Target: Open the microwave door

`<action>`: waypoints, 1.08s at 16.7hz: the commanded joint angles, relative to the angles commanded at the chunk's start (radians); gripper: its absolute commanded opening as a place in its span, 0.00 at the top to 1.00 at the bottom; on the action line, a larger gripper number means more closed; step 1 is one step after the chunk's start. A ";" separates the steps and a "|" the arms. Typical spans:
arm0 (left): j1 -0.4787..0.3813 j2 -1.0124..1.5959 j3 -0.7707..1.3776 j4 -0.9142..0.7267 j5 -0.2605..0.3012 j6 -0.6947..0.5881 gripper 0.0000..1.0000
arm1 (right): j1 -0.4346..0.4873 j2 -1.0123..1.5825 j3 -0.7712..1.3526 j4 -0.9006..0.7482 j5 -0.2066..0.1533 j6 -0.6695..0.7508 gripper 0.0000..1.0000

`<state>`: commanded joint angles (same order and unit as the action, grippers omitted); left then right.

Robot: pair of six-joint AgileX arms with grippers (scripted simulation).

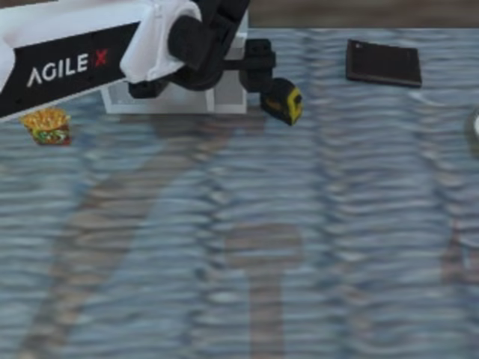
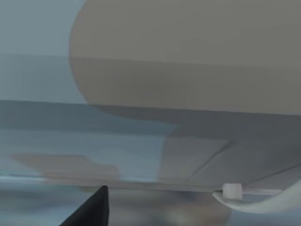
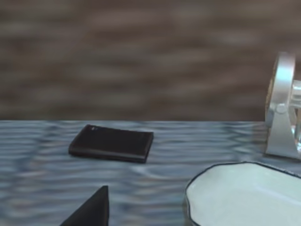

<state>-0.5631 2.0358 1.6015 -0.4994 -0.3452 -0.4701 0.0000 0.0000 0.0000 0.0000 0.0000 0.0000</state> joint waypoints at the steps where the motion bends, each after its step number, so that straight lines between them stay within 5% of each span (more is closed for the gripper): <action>1: 0.010 0.039 0.011 0.026 0.006 0.009 0.00 | 0.000 0.000 0.000 0.000 0.000 0.000 0.00; 7: 0.031 0.101 0.032 0.080 0.020 0.027 0.00 | 0.000 0.000 0.000 0.000 0.000 0.000 0.00; 18: 0.031 0.101 0.032 0.080 0.020 0.027 0.83 | 0.000 0.000 0.000 0.000 0.000 0.000 0.00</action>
<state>-0.5324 2.1370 1.6334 -0.4193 -0.3253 -0.4432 0.0000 0.0000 0.0000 0.0000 0.0000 0.0000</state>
